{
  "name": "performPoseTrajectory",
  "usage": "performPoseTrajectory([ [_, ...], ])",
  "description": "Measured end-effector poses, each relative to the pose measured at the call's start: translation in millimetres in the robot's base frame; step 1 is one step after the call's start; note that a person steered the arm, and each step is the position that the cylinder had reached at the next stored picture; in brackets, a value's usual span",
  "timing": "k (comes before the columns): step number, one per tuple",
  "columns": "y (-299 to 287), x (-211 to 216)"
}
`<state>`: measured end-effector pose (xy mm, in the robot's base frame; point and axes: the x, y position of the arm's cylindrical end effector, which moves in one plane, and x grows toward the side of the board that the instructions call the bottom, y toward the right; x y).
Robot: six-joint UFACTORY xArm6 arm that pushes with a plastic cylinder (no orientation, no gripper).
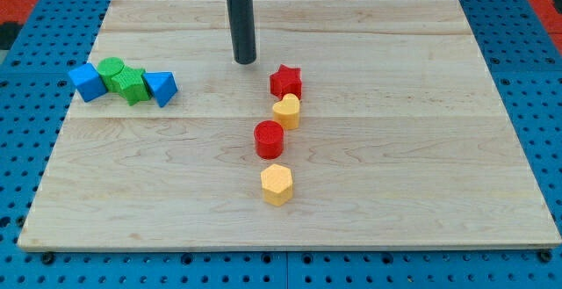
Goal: Push red star down towards bottom
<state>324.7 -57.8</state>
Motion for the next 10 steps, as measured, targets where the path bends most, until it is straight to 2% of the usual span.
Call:
performPoseTrajectory([
  [1, 52, -5],
  [4, 9, 110],
  [5, 23, 92],
  [6, 53, 70],
  [7, 86, 89],
  [8, 127, 151],
  [9, 136, 146],
  [10, 204, 141],
])
